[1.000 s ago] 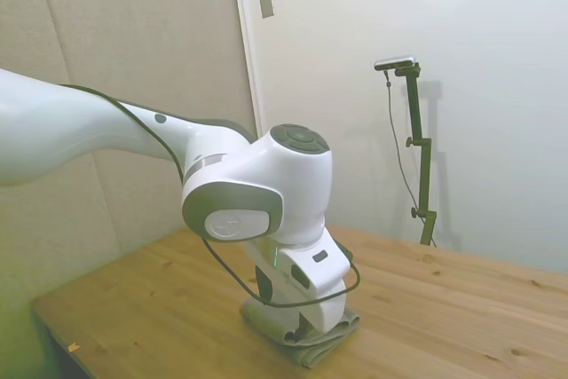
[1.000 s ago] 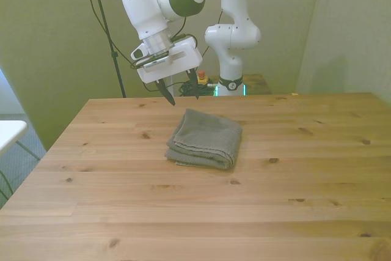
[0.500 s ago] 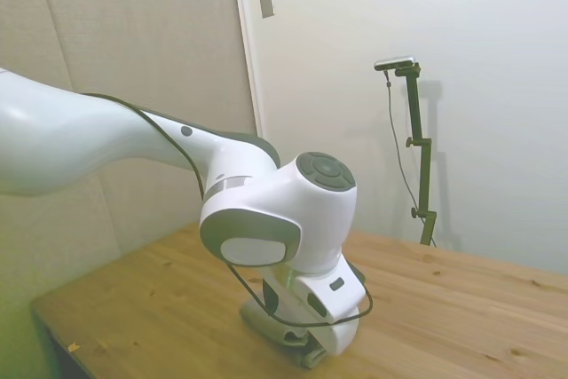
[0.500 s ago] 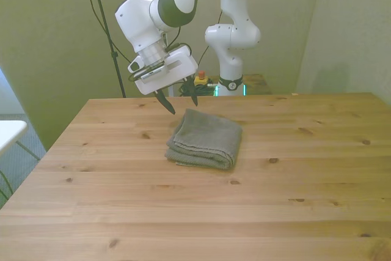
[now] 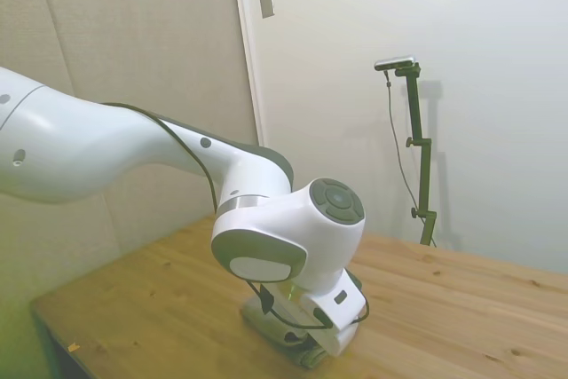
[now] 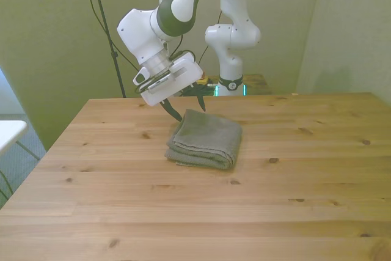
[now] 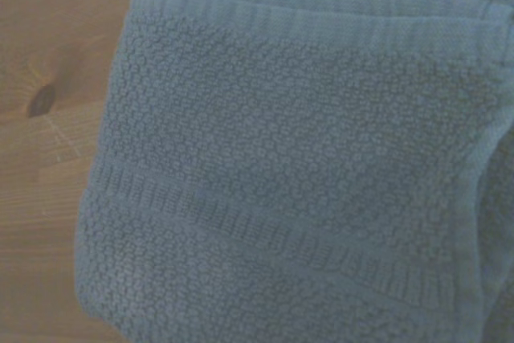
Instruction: Unfold the towel
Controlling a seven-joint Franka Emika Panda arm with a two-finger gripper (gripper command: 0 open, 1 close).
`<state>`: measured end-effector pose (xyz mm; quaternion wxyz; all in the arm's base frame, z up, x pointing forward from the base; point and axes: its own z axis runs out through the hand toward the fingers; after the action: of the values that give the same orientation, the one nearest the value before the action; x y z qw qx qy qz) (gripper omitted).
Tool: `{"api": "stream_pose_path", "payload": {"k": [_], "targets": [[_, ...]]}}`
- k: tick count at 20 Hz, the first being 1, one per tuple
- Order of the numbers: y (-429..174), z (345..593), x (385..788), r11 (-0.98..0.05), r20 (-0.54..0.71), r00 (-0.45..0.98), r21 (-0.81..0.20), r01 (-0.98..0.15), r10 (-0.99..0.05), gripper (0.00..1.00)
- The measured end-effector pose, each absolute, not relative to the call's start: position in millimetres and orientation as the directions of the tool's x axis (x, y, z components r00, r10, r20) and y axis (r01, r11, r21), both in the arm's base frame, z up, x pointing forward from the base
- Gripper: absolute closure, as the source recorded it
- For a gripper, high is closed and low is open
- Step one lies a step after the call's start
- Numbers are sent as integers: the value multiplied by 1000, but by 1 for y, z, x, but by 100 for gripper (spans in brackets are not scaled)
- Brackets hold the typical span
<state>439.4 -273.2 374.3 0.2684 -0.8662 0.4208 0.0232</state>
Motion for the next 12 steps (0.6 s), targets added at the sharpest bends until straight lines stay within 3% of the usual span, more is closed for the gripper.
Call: {"api": "stream_pose_path", "payload": {"k": [12], "targets": [[-269, 367, 454, -509, -278, 653, -443, -738, -704, 100]]}}
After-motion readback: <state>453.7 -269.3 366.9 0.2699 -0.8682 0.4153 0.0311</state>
